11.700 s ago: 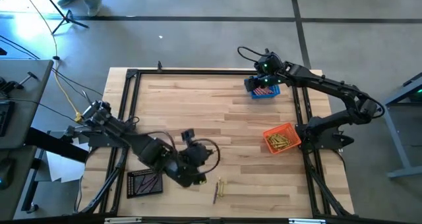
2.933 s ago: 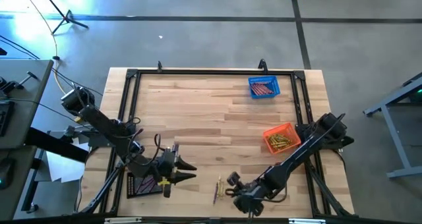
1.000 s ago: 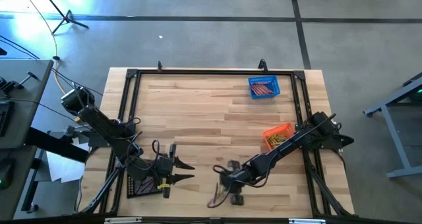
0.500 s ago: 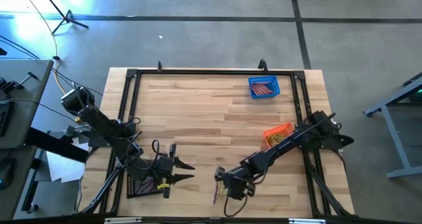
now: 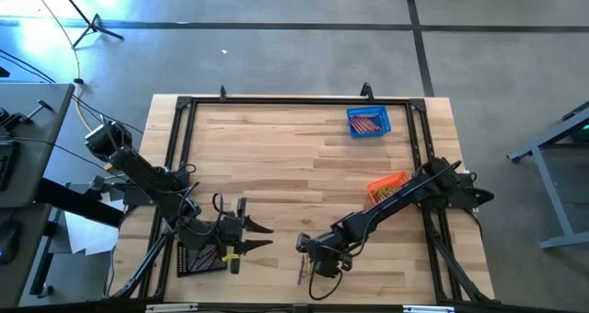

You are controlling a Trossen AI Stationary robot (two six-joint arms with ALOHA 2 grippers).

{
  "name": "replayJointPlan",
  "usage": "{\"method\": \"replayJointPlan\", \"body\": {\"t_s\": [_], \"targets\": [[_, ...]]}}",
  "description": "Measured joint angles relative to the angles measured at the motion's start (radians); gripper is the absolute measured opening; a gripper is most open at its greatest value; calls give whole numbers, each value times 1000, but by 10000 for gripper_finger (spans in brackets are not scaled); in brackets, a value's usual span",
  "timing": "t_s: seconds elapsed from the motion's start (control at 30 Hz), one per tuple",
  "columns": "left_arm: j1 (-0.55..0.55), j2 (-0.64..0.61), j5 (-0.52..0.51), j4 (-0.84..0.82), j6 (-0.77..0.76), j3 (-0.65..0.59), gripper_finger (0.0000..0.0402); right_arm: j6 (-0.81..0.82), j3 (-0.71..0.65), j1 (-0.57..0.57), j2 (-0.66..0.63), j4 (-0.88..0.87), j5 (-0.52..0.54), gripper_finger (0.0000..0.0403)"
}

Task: Sort crayons
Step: Put the yellow crayon into the orange basket

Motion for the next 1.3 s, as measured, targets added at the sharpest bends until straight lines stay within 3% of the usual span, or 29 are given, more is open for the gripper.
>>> {"method": "replayJointPlan", "body": {"t_s": [0.53, 0.8, 1.3], "targets": [[0, 0, 1, -1, 0, 0, 101, 26, 36, 0, 5, -8, 1, 73], [0, 0, 1, -1, -1, 0, 101, 34, 68, 0, 6, -95, 1, 73], [0, 0, 2, 17, -2, 0, 101, 53, 74, -1, 19, -43, -4, 73]]}}
